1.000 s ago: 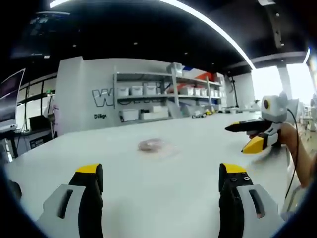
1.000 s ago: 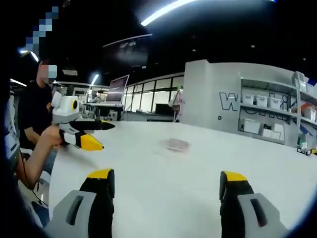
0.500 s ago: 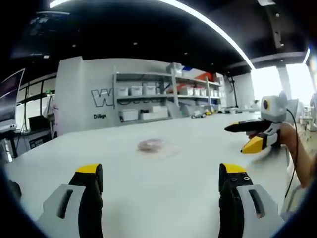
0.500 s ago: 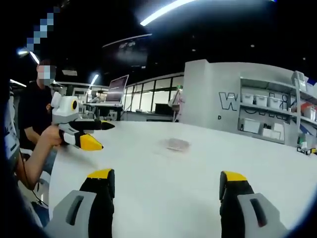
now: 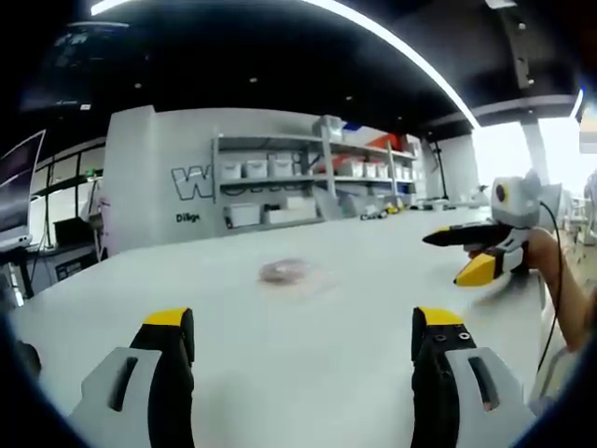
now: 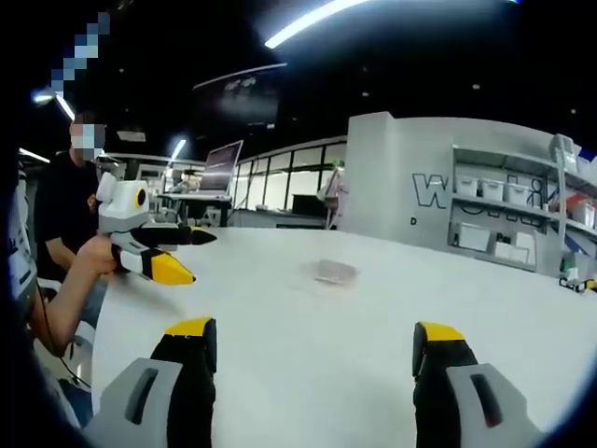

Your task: Open the resealable bag by pulling the two sides of the seal apart until the entire bag opening is separated and visibly accessible.

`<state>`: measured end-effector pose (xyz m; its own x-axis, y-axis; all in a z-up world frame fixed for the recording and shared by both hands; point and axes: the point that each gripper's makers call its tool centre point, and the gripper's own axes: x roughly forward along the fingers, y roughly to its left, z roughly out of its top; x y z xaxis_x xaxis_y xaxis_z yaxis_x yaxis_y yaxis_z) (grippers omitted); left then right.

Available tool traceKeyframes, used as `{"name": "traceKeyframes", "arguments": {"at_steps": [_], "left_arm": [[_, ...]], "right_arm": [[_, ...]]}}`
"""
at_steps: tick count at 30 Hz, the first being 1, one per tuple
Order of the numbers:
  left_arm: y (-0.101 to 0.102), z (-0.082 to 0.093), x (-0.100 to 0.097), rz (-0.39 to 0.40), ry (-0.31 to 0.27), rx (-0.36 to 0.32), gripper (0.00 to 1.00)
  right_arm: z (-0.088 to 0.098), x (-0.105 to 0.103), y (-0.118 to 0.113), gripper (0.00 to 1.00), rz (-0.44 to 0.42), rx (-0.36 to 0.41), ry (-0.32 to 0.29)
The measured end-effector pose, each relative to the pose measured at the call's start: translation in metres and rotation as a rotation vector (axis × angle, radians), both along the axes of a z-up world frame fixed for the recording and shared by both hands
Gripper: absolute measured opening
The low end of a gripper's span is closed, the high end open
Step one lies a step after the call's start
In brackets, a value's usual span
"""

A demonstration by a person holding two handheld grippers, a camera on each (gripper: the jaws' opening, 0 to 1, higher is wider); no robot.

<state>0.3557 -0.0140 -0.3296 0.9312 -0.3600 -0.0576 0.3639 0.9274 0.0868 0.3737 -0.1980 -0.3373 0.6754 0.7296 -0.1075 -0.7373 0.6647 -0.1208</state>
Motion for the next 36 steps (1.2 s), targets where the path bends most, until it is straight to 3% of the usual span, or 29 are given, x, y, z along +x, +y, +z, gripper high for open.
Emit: {"name": "traceKeyframes", "arguments": {"at_steps": [36], "left_arm": [[-0.0015, -0.0005, -0.0010, -0.010, 0.004, 0.003, 0.95]], "right_arm": [[0.0022, 0.0006, -0.0012, 0.84, -0.008, 0.011, -0.006]]}}
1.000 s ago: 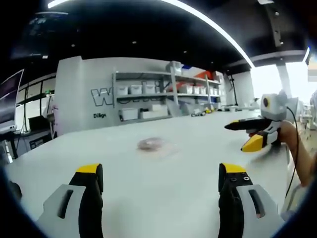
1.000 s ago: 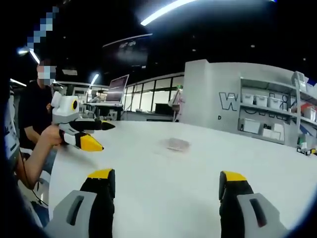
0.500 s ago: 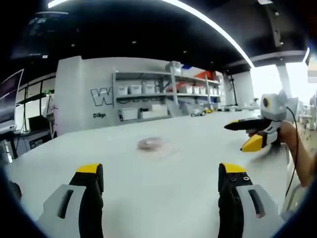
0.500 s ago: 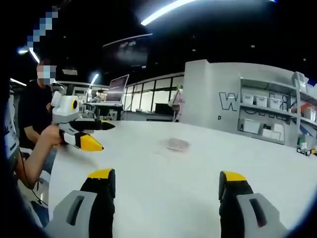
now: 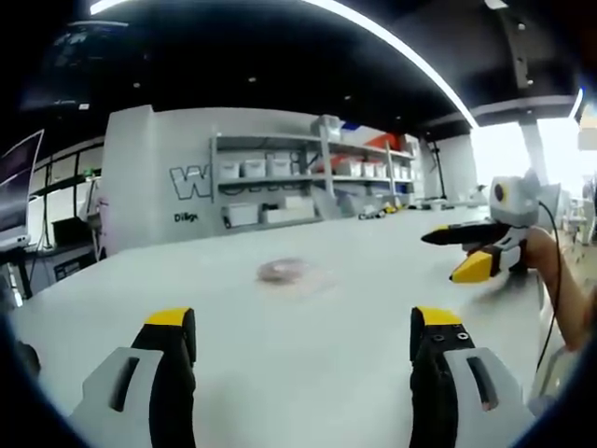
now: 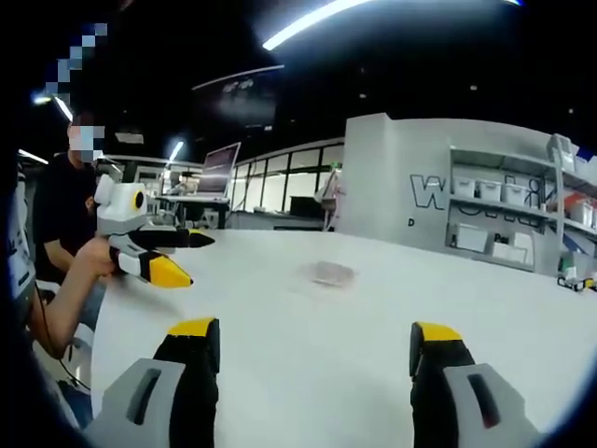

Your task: Open the resealable bag by pulling the two sides of the seal apart until the entire bag opening is separated and visibly accessible.

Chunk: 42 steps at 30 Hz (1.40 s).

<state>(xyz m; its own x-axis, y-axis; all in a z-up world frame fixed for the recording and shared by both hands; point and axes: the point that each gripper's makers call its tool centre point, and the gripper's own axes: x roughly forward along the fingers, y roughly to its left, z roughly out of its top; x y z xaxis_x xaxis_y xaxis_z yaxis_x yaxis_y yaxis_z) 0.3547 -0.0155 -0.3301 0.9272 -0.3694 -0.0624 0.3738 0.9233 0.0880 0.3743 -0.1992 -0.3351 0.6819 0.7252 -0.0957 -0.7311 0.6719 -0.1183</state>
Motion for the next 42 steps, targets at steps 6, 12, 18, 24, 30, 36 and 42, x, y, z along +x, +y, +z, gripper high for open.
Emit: {"name": "traceKeyframes", "arguments": {"at_steps": [6, 12, 18, 24, 30, 36, 42], "left_arm": [[0.0000, 0.0000, 0.0002, 0.000, 0.000, 0.001, 0.94], [-0.0002, -0.0004, 0.0004, 0.001, 0.003, 0.003, 0.94], [-0.0002, -0.0007, 0.0009, 0.002, 0.005, 0.005, 0.94], [-0.0002, -0.0007, 0.0010, 0.001, 0.005, 0.005, 0.94], [-0.0009, -0.0020, 0.0012, -0.001, 0.011, 0.008, 0.94], [-0.0014, -0.0017, 0.0010, -0.004, 0.011, 0.005, 0.94], [-0.0003, -0.0005, 0.0008, -0.003, 0.009, -0.009, 0.94]], "right_arm": [[0.0004, 0.0005, -0.0003, 0.83, -0.001, 0.002, 0.000], [0.0007, 0.0004, -0.0005, 0.82, -0.002, 0.003, 0.000], [0.0010, 0.0004, -0.0007, 0.81, -0.002, 0.004, -0.002], [0.0009, 0.0009, -0.0008, 0.81, -0.002, 0.003, 0.000], [0.0012, 0.0017, -0.0015, 0.81, -0.007, 0.006, 0.001], [0.0013, 0.0016, -0.0013, 0.81, -0.006, 0.009, 0.002], [0.0033, 0.0016, -0.0015, 0.82, -0.004, 0.024, 0.004]]}}
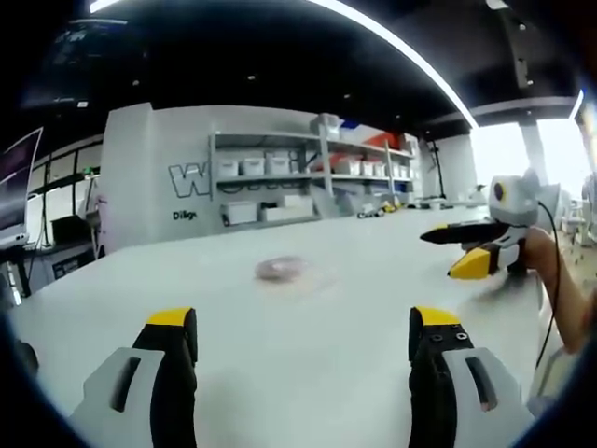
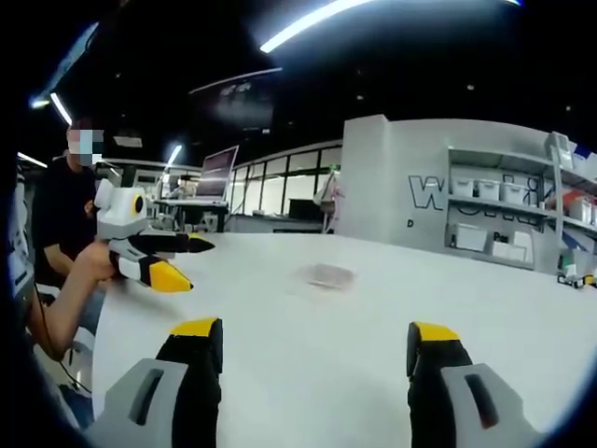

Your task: Open the resealable bag by pulling the two sides of the seal apart until the entire bag opening is separated and visibly accessible.

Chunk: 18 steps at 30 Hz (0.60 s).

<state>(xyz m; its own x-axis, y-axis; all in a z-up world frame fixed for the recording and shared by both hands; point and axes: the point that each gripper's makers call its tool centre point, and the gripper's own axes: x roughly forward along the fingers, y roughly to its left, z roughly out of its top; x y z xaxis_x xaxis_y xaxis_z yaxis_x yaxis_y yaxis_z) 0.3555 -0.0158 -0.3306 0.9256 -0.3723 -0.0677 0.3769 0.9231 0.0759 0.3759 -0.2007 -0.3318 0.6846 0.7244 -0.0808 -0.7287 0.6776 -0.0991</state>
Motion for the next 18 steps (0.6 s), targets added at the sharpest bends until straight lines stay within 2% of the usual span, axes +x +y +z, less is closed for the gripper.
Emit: {"name": "traceKeyframes", "arguments": {"at_steps": [10, 15, 18], "left_arm": [[0.002, 0.004, 0.000, -0.002, -0.013, -0.031, 0.97], [0.003, 0.004, 0.000, -0.008, -0.004, -0.046, 0.98], [0.003, 0.004, 0.000, -0.016, 0.003, -0.059, 0.98]], "right_arm": [[0.014, -0.004, 0.004, 0.92, 0.028, 0.104, 0.000], [0.020, -0.009, 0.010, 1.00, 0.062, 0.134, -0.003], [0.021, -0.011, 0.014, 1.00, 0.079, 0.137, 0.015]]}}
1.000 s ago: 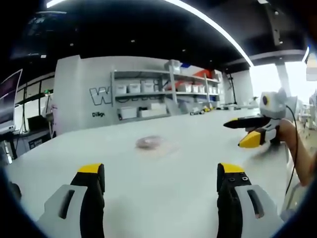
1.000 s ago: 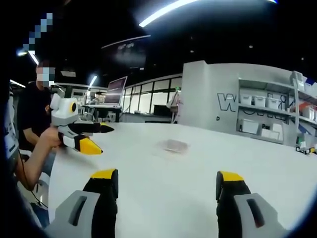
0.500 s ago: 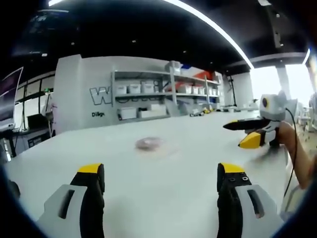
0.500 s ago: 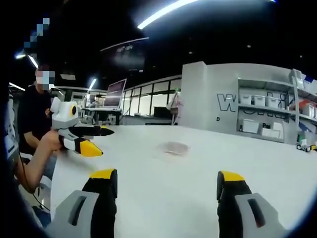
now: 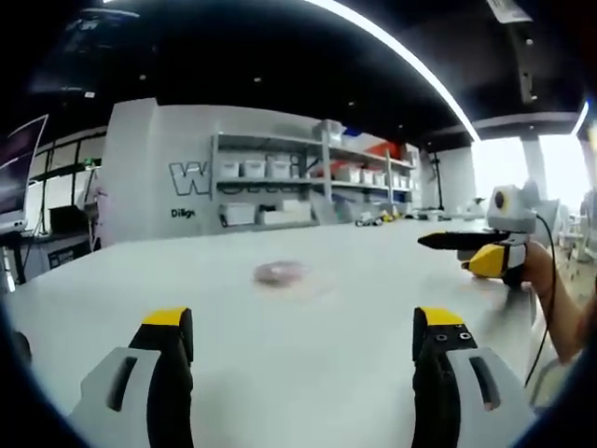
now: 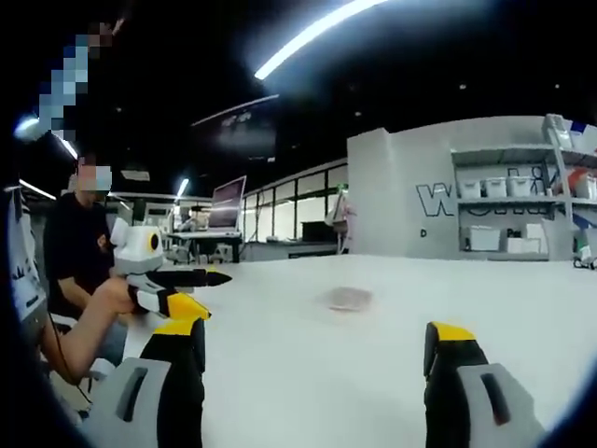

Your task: Open the resealable bag by pulling the two sides of the seal apart until the entire bag opening is separated and visibly accessible.

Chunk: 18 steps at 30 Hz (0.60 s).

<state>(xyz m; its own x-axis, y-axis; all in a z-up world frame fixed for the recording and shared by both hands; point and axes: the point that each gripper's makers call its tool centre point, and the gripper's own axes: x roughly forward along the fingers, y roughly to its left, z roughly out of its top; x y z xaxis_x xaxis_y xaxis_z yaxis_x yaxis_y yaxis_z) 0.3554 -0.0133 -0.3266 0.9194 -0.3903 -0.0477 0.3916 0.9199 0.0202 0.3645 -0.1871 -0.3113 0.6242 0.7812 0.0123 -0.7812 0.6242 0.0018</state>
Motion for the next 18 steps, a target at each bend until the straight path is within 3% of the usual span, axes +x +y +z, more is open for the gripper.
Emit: {"name": "traceKeyframes", "arguments": {"at_steps": [18], "left_arm": [[0.0010, -0.0038, 0.0030, 0.002, 0.016, 0.020, 0.96]], "right_arm": [[-0.0104, 0.0064, 0.0018, 0.97, -0.018, -0.070, 0.006]]}}
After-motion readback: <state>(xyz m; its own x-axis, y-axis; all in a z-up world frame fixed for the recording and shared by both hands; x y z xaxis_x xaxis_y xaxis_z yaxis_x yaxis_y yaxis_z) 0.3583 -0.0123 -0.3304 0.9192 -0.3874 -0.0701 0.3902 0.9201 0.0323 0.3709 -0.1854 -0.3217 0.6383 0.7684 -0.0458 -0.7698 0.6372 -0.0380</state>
